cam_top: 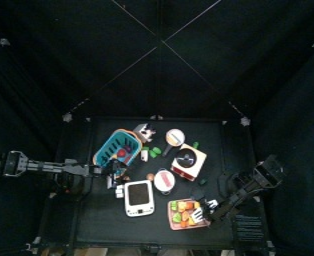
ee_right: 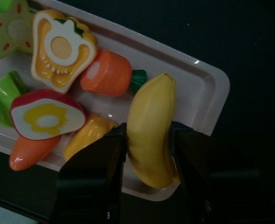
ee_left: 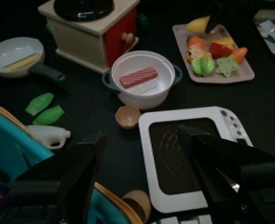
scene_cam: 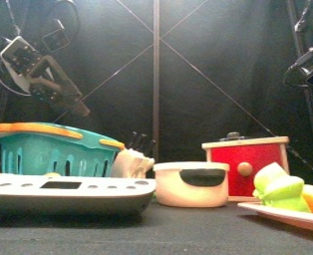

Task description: Place banana in basket

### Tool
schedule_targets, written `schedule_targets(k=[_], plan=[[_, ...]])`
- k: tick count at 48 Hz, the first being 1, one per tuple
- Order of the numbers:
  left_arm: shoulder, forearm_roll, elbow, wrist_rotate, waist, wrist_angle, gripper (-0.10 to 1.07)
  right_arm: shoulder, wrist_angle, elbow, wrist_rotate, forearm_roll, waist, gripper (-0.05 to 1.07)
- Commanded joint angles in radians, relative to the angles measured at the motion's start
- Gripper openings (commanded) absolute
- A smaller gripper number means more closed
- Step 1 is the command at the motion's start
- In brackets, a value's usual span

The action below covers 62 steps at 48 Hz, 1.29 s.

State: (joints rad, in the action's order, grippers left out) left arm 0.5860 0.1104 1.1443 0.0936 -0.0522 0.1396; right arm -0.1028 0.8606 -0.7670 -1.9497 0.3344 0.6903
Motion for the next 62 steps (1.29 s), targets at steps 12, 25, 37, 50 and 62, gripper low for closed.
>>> schedule_targets(k=[12,25,37,50,62], plan=[[0.118,0.005,0.017,0.000,0.058,-0.069,0.98,-0.094,-0.003,0.081,0.002,0.135,-0.020,0.63],[0.183,0.003,0.048,0.000,0.114,-0.156,0.98,-0.097,-0.138,0.150,0.003,0.494,-0.190,0.64],[0.219,-0.020,0.057,0.002,0.153,-0.308,0.98,-0.077,-0.477,0.178,0.003,0.746,-0.479,0.64],[0.321,-0.009,0.057,0.005,0.166,-0.327,0.98,0.026,-0.742,0.347,0.003,0.977,-0.727,0.64],[0.430,-0.008,0.074,-0.005,0.164,-0.242,0.98,0.202,-0.913,0.574,0.003,1.043,-0.897,0.64]])
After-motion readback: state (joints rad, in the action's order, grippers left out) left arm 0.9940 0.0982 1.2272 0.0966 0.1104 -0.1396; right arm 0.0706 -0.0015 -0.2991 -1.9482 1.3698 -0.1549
